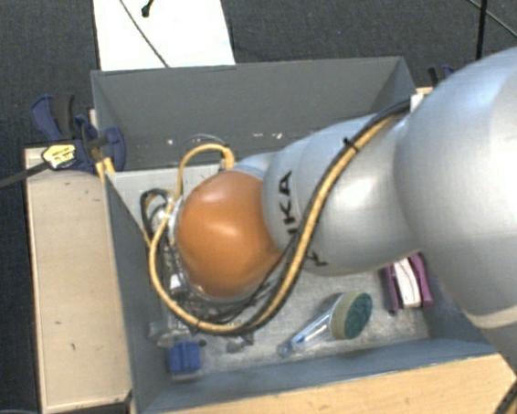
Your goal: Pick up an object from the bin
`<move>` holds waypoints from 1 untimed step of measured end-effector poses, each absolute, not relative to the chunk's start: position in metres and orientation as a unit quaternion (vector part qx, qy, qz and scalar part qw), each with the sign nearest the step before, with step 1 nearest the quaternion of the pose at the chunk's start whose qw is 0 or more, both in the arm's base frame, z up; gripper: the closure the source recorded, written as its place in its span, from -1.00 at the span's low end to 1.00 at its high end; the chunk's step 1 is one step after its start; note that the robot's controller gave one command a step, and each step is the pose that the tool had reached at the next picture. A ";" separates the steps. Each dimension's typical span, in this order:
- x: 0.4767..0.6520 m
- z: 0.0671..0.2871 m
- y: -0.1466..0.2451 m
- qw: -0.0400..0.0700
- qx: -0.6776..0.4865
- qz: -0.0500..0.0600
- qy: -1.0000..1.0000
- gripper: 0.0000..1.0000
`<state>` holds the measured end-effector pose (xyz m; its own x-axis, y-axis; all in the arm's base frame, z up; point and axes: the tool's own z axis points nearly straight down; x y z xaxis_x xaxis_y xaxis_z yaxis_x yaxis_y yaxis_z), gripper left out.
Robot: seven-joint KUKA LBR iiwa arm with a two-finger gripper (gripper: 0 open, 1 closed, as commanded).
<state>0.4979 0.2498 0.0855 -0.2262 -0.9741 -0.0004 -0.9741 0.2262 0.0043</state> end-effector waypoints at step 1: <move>0.479 0.071 0.249 -0.003 0.708 0.000 -0.706 -1.00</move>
Offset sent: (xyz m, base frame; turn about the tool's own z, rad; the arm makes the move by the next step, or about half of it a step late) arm -0.0196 -0.0021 -0.0155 -0.2330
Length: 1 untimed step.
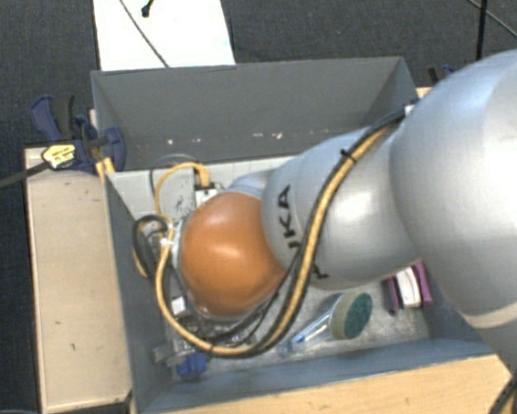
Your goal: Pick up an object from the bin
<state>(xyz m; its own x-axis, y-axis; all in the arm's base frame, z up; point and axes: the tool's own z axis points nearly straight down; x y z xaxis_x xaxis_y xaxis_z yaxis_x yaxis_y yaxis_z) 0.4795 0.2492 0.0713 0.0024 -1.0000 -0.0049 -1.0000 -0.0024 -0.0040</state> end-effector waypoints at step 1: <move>0.480 0.073 0.249 0.003 -0.706 0.000 0.708 1.00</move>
Offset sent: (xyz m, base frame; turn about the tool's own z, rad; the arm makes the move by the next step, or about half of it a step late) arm 0.0000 0.0000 0.0000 0.0000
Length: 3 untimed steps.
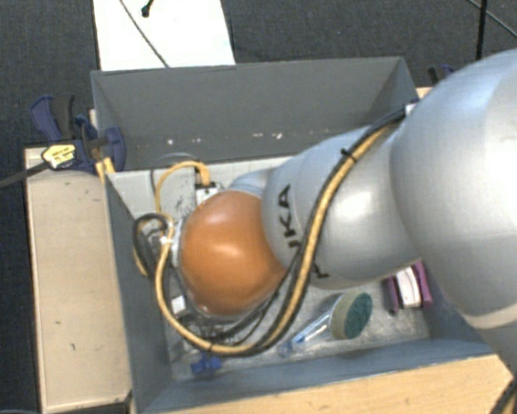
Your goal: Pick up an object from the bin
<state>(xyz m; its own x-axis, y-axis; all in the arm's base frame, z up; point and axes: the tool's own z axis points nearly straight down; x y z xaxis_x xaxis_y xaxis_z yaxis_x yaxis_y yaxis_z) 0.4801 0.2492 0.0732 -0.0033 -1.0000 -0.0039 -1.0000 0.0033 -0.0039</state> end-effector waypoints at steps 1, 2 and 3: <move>0.498 0.077 0.254 0.003 -0.692 0.000 0.722 1.00; 0.520 0.077 0.204 0.011 -0.798 0.001 0.602 1.00; 0.513 0.151 0.210 0.004 -0.797 -0.001 0.604 1.00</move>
Offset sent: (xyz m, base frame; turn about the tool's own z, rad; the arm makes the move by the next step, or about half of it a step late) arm 0.0172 0.0043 0.0030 0.0333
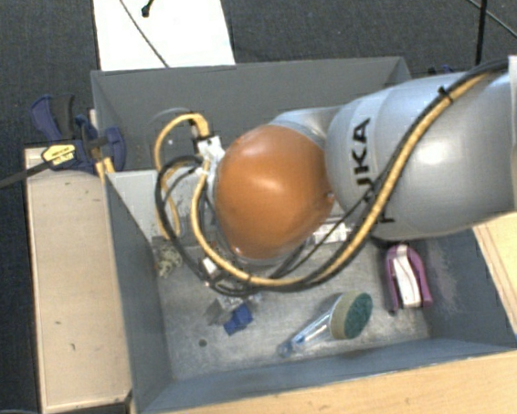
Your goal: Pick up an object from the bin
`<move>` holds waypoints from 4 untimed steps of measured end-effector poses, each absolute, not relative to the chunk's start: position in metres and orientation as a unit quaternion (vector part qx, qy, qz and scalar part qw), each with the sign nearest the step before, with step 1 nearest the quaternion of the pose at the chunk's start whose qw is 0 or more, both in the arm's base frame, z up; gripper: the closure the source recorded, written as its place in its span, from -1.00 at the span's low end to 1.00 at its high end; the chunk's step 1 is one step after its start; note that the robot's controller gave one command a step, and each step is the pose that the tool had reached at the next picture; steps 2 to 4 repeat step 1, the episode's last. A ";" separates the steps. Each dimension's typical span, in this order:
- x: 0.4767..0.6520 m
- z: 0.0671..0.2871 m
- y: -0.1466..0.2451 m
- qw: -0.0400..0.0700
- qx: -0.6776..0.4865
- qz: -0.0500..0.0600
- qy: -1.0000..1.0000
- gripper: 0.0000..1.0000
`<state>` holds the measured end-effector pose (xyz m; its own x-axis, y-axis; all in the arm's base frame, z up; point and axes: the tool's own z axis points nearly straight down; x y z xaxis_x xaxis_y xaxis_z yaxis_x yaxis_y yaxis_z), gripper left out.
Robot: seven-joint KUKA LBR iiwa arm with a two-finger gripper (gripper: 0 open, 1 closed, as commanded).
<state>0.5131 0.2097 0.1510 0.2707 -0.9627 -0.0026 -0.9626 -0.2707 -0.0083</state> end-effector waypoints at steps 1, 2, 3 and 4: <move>0.513 0.236 0.198 0.004 -0.797 -0.002 0.604 1.00; 0.513 0.236 0.198 0.004 -0.797 -0.002 0.604 1.00; 0.513 0.236 0.198 0.004 -0.797 -0.002 0.604 1.00; 0.513 0.236 0.198 0.004 -0.797 -0.002 0.604 1.00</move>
Offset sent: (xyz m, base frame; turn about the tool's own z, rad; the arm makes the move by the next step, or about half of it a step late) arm -0.0018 -0.0123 0.0800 -0.0046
